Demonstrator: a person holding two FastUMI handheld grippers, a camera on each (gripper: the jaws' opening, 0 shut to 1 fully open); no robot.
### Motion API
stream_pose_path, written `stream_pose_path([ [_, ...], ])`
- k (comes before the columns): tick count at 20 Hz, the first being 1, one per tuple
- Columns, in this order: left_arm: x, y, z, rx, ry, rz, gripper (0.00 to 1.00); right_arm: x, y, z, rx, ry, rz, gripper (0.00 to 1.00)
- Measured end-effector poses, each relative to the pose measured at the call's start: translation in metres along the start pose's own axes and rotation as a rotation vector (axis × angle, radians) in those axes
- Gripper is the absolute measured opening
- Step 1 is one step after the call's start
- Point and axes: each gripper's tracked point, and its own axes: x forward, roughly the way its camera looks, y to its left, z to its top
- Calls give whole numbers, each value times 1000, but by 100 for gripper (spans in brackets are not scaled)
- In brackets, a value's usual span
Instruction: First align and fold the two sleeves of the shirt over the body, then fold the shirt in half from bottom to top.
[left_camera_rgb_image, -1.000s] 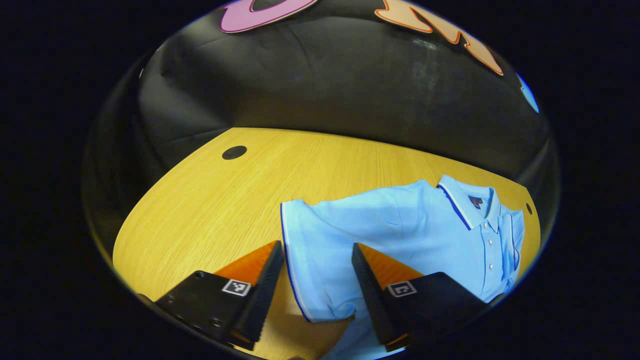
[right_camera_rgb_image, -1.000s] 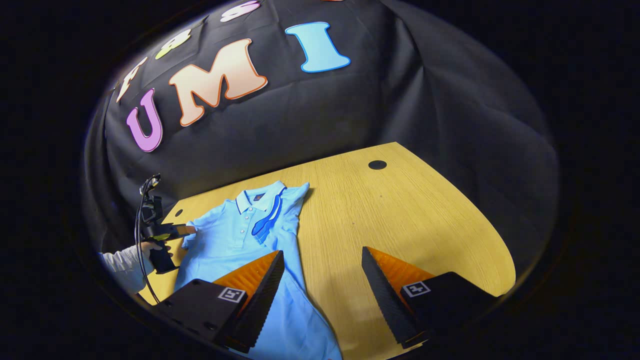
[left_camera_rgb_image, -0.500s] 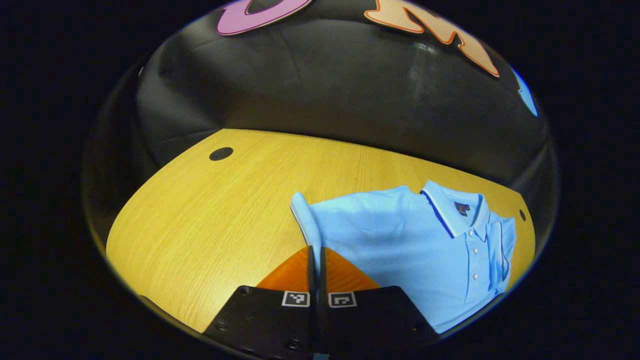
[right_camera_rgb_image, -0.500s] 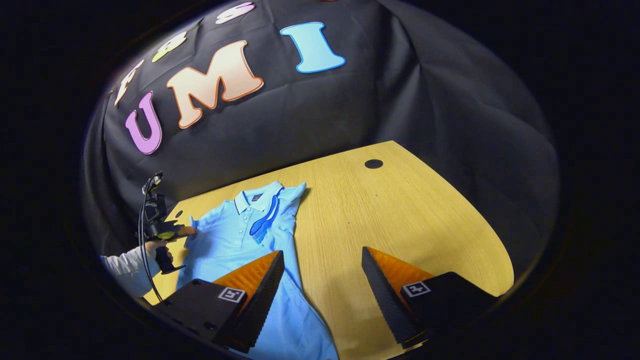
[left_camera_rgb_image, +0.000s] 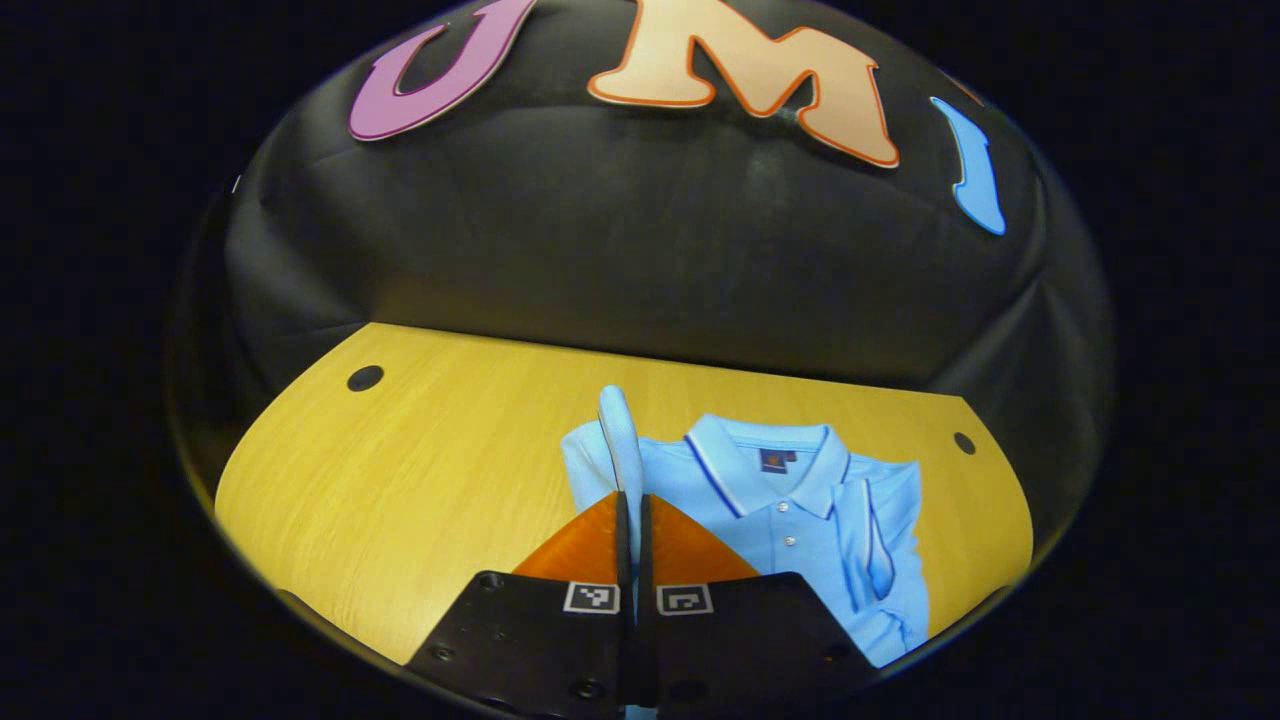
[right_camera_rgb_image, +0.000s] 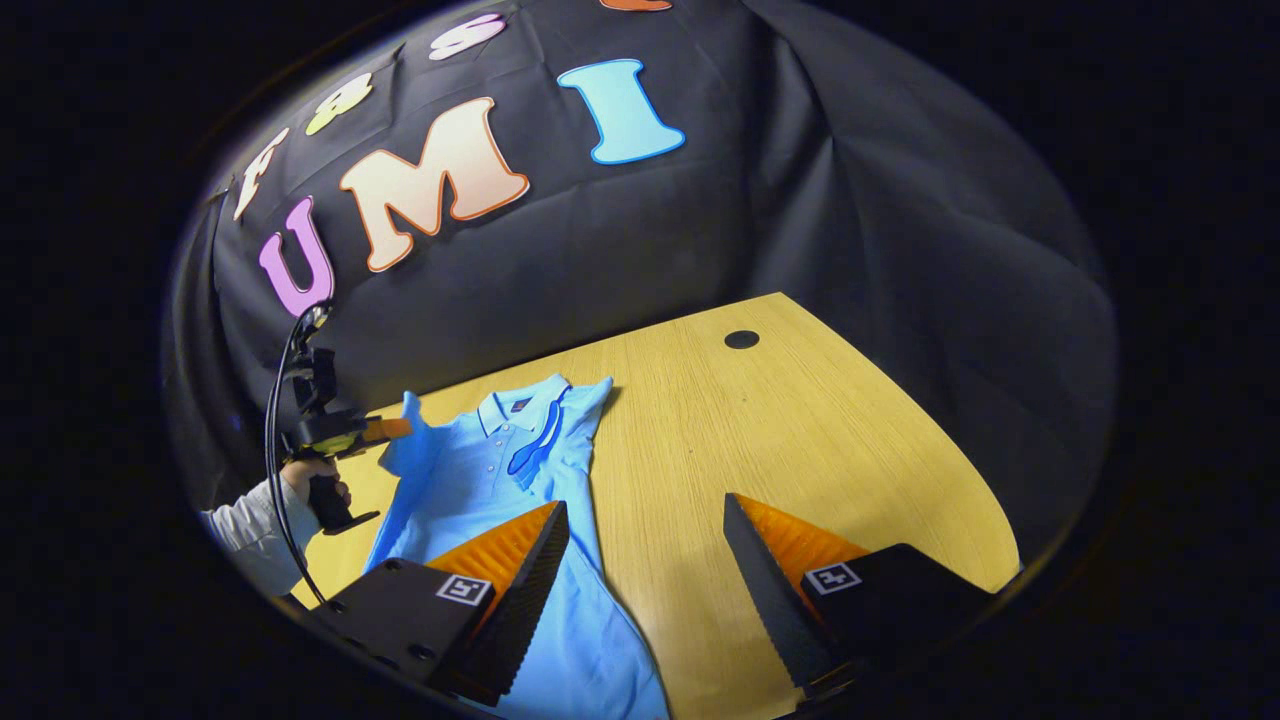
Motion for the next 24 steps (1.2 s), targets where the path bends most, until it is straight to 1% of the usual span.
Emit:
stream_pose_path([
  [4, 6, -40, -13, 7, 34, -64, 0, -7, -2, 0, -10, 6, 2, 98],
  [7, 12, -58, -23, 51, 54, -86, 0, -10, -2, 0, -15, 12, 2, 97],
  [8, 14, -66, -26, 61, 63, -106, 0, -11, -3, -1, -17, 14, 1, 97],
  [9, 15, -71, -30, 70, 70, -114, 2, -12, -2, -1, -18, 15, 1, 97],
  [10, 9, -75, -26, 81, 60, -114, 15, -13, 0, 0, -18, 12, 4, 98],
  [12, 9, -69, -27, 108, 24, -97, 71, -16, 4, 0, -26, 4, 13, 97],
  [13, -1, -74, -19, 107, 7, -102, 98, -18, 7, 1, -34, -2, 20, 97],
  [14, -9, -71, -16, 103, -3, -100, 95, -20, 9, 0, -43, -7, 25, 97],
  [18, -54, -47, -4, 112, -78, -38, 96, -30, 20, 0, -69, -37, 48, 97],
  [24, -146, -11, -19, 127, -121, 0, 95, -50, 39, -14, -167, -55, 96, 97],
])
